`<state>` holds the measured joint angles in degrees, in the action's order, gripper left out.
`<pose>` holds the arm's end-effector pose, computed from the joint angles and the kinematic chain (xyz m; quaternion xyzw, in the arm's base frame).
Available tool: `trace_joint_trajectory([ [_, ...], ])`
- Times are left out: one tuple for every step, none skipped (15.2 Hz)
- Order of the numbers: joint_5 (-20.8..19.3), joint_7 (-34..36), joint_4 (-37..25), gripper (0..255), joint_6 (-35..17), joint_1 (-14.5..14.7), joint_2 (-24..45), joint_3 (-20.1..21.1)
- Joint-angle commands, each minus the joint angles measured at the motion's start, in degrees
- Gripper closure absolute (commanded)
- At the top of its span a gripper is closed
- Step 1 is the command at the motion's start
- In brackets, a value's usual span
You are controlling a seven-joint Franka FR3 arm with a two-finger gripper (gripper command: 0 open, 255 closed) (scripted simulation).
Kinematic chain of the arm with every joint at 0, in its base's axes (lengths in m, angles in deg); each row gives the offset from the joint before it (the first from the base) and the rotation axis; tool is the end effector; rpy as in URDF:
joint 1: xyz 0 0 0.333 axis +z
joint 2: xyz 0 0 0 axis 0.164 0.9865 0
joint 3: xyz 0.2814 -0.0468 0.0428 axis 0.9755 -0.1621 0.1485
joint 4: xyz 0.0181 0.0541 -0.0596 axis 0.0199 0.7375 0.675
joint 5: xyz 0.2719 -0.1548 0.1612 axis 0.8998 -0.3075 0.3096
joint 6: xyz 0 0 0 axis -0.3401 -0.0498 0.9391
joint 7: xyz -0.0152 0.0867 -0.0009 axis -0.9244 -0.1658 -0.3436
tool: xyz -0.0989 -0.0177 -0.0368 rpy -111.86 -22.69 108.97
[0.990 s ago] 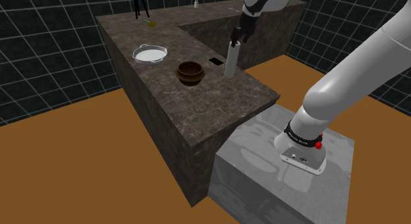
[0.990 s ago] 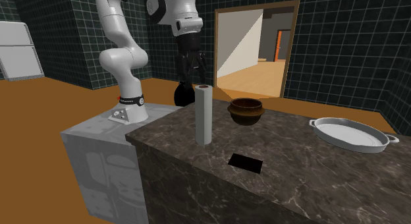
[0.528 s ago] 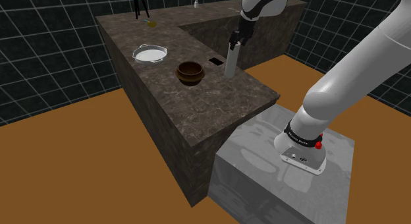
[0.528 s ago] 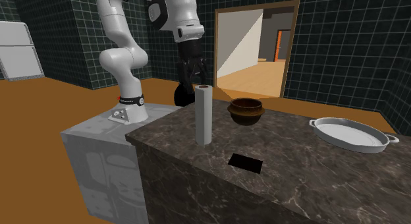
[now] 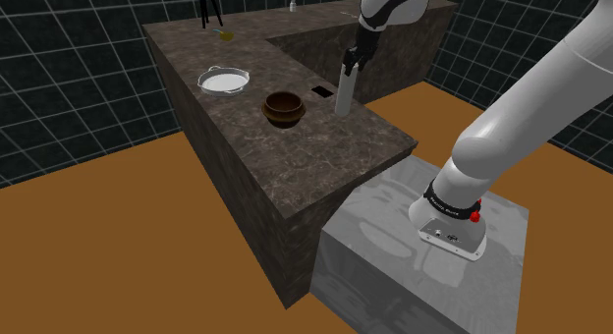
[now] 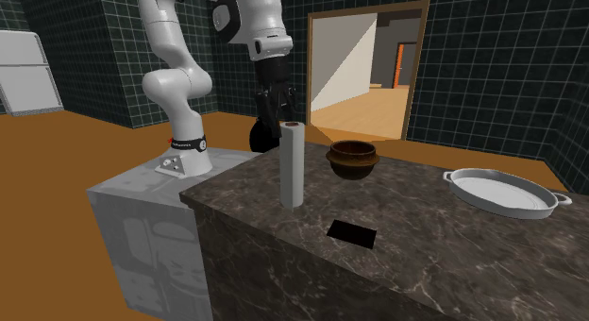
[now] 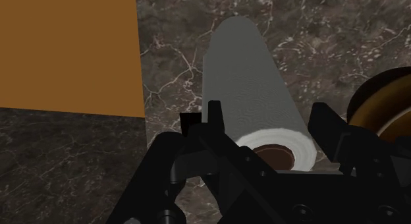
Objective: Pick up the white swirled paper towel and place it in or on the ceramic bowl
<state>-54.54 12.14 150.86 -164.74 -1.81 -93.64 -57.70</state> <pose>0.4085 -0.2003 0.4111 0.9888 -0.1097 0.1009 0.0119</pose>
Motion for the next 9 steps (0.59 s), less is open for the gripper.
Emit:
trace_joint_trajectory([
  [0.0, 0.0, 0.0, 255, 0.0, 0.0, 0.0, 0.0],
  [0.0, 0.0, 0.0, 255, 0.0, 0.0, 0.0, 0.0],
  [0.0, 0.0, 0.0, 255, 0.0, 0.0, 0.0, 0.0],
  [0.0, 0.0, 0.0, 255, 0.0, 0.0, 0.0, 0.0],
  [0.0, 0.0, 0.0, 255, 0.0, 0.0, 0.0, 0.0],
  [-0.1, 0.1, -0.4, 255, 0.8, 0.0, -0.4, 0.1],
  [-0.2, 0.2, -0.9, 255, 1.6, -0.1, -0.8, 0.1],
  [-0.3, 0.3, -1.3, 255, 2.5, -0.1, -1.1, 0.2],
  [-0.5, 0.4, -1.8, 255, 3.3, -0.1, -1.5, 0.3],
])
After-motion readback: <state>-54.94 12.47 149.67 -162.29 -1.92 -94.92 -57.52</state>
